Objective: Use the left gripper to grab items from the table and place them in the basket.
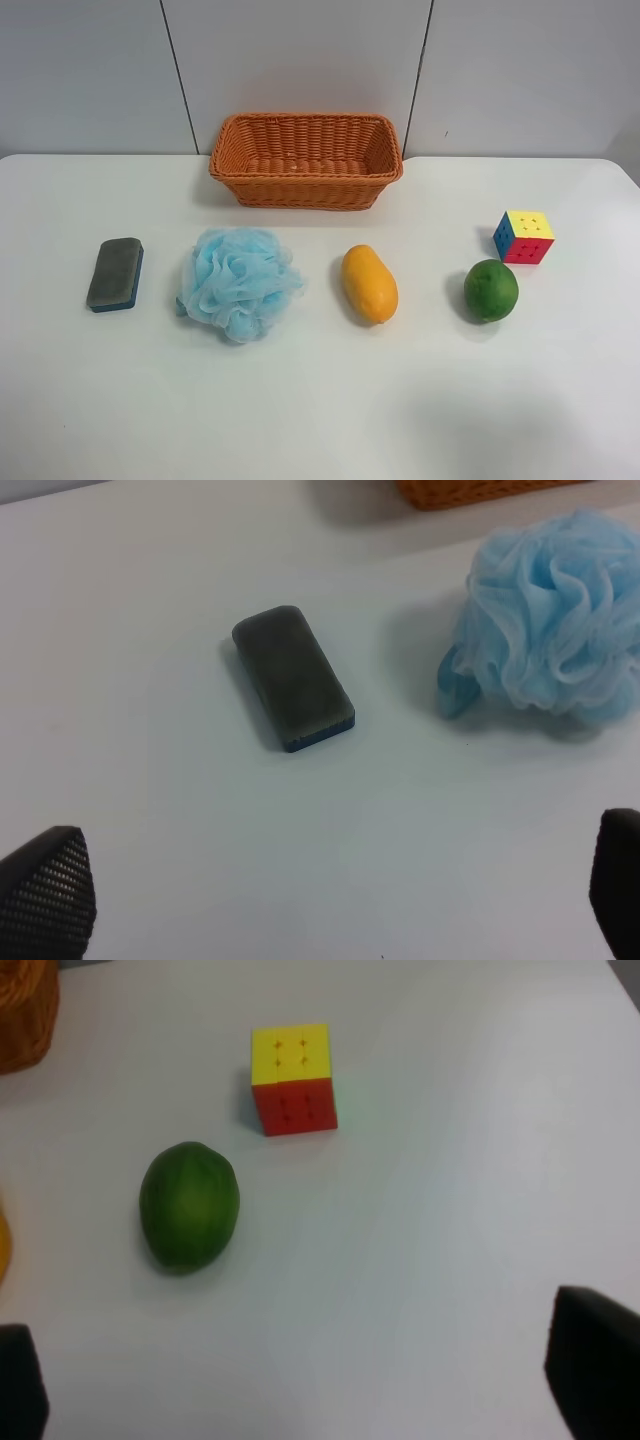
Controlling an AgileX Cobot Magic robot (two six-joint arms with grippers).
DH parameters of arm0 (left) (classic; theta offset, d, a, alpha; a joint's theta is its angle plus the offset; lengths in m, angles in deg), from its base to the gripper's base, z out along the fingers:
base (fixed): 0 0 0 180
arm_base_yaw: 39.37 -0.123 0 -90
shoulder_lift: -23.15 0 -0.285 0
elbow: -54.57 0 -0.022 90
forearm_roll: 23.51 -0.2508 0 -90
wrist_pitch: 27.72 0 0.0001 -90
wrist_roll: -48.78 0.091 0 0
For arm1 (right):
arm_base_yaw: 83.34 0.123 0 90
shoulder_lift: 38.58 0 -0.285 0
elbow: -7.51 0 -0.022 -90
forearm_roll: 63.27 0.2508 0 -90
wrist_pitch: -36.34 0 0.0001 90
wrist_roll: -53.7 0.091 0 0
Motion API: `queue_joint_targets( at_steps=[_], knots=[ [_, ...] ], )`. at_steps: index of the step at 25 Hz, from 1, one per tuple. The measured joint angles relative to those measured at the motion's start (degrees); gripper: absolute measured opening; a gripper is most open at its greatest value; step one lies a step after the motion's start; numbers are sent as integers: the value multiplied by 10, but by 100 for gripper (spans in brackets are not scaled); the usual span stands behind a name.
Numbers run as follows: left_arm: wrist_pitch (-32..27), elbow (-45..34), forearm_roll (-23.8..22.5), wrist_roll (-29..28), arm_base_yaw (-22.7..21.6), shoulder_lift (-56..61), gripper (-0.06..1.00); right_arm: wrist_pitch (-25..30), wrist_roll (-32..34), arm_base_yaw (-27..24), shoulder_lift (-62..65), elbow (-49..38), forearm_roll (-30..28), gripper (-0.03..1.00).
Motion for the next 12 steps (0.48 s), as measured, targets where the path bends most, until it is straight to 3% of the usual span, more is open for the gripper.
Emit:
queue_joint_targets(
  at_steps=[12],
  knots=[
    [0, 0, 0, 0, 0, 0, 99, 0, 0, 0, 0, 0, 0, 99]
  ],
)
